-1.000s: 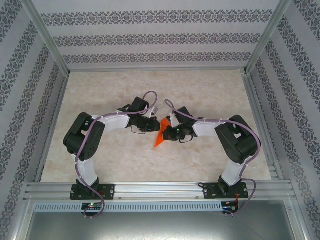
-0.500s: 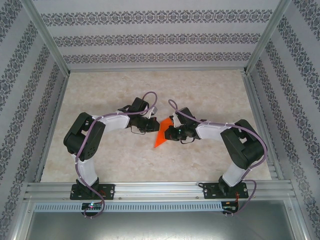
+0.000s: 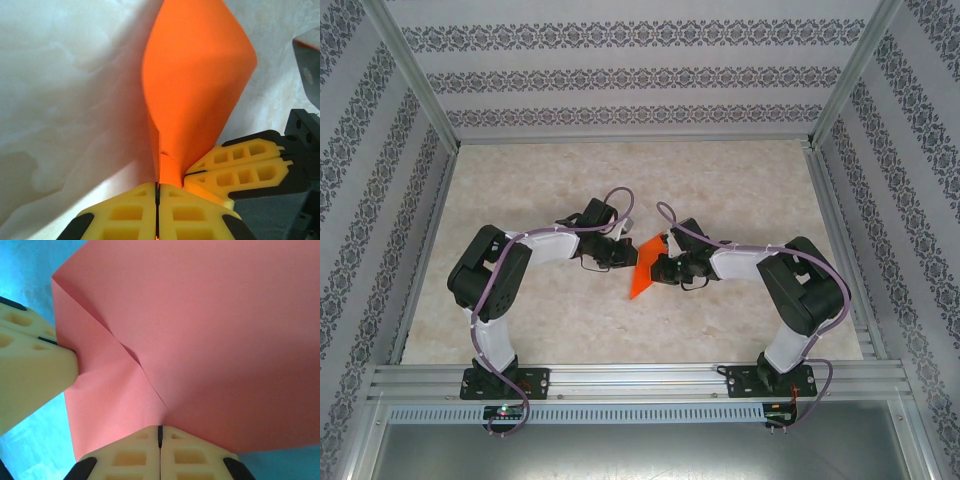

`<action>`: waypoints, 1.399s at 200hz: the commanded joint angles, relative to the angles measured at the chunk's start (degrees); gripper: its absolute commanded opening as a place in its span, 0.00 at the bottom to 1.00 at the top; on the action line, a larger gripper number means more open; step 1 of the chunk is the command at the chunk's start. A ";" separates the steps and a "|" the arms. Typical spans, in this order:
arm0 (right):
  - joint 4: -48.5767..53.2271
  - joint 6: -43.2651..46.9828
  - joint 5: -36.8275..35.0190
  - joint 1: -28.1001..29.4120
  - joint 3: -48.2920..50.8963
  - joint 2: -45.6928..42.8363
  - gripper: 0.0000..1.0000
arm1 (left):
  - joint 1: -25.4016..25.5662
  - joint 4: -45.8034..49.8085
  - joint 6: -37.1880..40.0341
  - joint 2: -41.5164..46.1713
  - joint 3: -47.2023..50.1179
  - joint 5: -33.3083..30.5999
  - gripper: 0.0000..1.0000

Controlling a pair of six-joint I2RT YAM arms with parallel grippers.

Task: Fold a paper plane with a square sheet of paper (pick it up from the middle)
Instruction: Fold the wing for the fifth time at the center of the table.

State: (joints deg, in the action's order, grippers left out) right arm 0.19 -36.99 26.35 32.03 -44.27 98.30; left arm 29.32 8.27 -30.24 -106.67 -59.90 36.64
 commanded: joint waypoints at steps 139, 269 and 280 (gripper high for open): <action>-0.54 2.02 -1.41 -1.35 1.82 -0.37 0.04 | 4.96 1.51 0.29 -0.23 -2.81 -2.30 0.10; 0.64 4.60 -0.78 -2.06 1.73 -1.08 0.04 | 4.78 2.50 -1.43 3.80 -2.72 -3.68 0.10; 0.71 4.65 -0.69 -2.06 1.73 -1.09 0.04 | 4.86 1.89 -1.76 3.92 -2.52 -3.60 0.10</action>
State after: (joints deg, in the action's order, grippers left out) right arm -0.84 -34.06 26.35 30.70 -43.72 97.97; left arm 33.39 10.04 -30.59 -104.29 -62.54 32.75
